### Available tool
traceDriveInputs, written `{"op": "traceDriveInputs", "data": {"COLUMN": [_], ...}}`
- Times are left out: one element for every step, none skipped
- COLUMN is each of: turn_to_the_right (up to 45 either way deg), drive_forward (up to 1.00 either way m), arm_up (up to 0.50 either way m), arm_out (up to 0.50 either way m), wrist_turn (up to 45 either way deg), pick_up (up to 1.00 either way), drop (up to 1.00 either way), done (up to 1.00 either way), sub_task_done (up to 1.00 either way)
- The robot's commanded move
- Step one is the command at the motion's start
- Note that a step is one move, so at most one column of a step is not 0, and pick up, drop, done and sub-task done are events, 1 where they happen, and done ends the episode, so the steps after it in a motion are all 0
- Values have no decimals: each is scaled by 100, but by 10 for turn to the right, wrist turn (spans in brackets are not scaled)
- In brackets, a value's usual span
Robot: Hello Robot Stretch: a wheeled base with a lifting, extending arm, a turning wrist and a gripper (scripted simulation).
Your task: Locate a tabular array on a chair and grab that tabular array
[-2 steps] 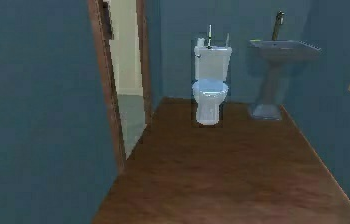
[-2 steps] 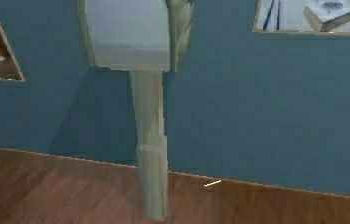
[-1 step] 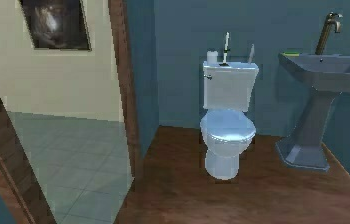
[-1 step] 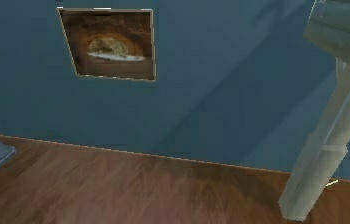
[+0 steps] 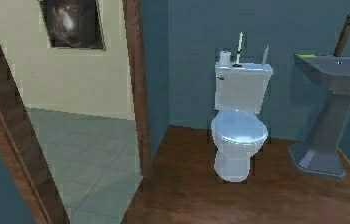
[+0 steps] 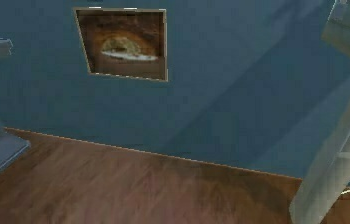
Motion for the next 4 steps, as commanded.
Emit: {"op": "traceDriveInputs", "data": {"turn_to_the_right": [0,-420,0,-240], "drive_forward": [65,0,35,0], "arm_up": [0,0,0,0], "arm_out": [0,0,0,0], "wrist_turn": [0,0,0,0], "pick_up": [0,0,0,0], "drop": [0,0,0,0], "done": [0,0,0,0], "sub_task_done": [0,0,0,0]}}
